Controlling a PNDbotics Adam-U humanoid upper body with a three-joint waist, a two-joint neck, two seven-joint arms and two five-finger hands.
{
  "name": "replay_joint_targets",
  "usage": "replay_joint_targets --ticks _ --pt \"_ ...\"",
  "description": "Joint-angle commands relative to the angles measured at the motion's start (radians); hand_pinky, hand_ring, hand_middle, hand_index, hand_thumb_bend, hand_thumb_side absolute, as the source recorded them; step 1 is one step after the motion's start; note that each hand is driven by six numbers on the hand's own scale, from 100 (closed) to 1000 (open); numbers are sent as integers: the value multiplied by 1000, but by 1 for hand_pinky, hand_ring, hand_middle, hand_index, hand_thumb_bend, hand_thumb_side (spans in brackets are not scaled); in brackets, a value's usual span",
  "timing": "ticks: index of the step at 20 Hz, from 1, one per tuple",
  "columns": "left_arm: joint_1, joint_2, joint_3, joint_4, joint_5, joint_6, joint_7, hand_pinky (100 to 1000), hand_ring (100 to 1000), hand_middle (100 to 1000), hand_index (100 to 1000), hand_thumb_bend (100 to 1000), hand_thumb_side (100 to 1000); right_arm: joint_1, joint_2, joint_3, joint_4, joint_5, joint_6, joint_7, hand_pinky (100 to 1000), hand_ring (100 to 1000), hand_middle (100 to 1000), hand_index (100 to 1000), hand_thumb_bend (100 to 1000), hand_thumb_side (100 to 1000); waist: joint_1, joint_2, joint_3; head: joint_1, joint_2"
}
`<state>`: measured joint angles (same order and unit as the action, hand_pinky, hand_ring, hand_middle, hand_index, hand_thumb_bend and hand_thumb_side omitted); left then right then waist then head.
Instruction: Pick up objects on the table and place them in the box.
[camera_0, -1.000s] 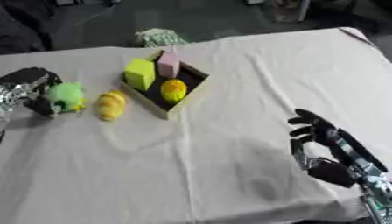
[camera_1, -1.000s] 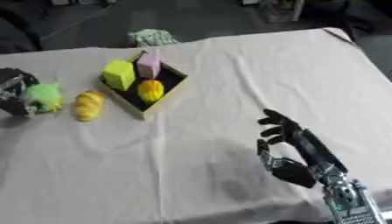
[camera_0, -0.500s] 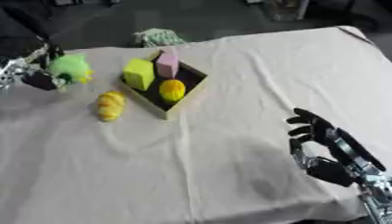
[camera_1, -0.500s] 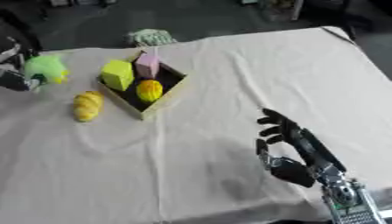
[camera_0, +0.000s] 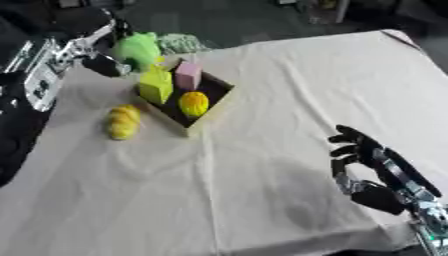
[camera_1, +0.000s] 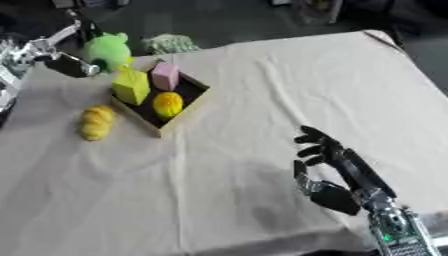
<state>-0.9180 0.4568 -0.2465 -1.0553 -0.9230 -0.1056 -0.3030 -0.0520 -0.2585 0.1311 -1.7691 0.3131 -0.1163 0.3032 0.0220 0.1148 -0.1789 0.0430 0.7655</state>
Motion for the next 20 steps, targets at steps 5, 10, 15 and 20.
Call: replay_joint_targets --ticks 5,10,15,20 --pt "-36 -58 -14 40 -48 -21 6 676 571 572 751 293 160 -9 -8 5 -8 -12 -1 6 705 767 830 1000 100 297 -6 -13 -11 8 5" --pt "-33 -79 -25 69 -78 -35 -7 722 646 667 826 332 183 -12 -7 5 -7 -14 -1 8 705 766 830 1000 100 298 -8 -10 -17 12 5" --pt "-26 -72 -25 73 -99 -47 -48 772 726 765 892 539 276 -12 -6 4 -7 -14 -1 6 705 766 830 1000 100 297 -8 -10 -17 8 5" --pt "-22 -40 -18 34 -80 -49 -69 782 739 779 902 685 369 -12 -5 2 -6 -12 -1 6 705 766 830 1000 100 296 -8 -12 -14 2 5"
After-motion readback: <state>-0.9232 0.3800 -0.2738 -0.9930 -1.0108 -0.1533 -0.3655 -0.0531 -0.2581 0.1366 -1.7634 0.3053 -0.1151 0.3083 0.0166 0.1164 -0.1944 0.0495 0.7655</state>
